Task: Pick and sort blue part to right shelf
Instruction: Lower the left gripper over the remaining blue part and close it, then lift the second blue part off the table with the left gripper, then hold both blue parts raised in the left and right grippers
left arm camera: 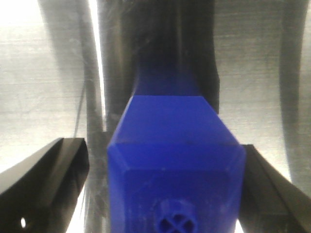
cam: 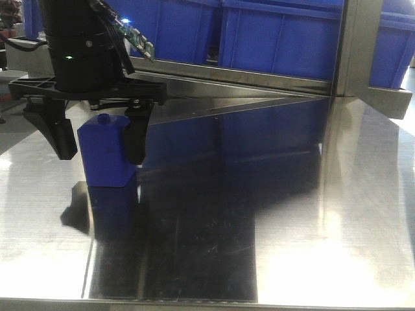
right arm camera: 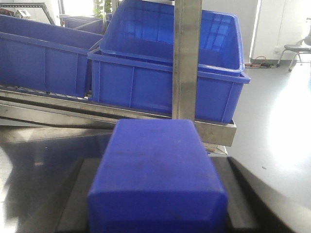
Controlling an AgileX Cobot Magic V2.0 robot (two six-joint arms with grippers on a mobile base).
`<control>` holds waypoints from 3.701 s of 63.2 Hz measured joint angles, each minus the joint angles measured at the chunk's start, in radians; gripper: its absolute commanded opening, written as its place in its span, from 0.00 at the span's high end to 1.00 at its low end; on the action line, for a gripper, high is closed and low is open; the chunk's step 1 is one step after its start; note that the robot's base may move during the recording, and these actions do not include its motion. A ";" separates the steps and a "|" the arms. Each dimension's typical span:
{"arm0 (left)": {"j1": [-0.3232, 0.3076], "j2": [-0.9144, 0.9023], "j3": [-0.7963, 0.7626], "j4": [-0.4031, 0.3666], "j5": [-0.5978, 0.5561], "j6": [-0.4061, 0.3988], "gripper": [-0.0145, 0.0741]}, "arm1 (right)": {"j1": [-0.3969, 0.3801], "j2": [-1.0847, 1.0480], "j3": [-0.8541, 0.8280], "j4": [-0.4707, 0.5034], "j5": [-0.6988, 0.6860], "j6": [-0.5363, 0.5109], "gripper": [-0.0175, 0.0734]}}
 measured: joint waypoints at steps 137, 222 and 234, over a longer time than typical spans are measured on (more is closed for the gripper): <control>0.175 -0.685 0.672 -0.230 -0.698 0.541 0.42 | 0.000 0.000 0.000 0.000 0.000 0.000 0.35; 0.388 -1.606 1.124 -0.232 -0.935 0.541 0.42 | 0.000 0.000 0.000 0.000 0.000 0.000 0.35; 0.388 -1.606 1.124 -0.232 -0.931 0.541 0.42 | 0.000 0.000 0.000 0.000 0.000 0.000 0.35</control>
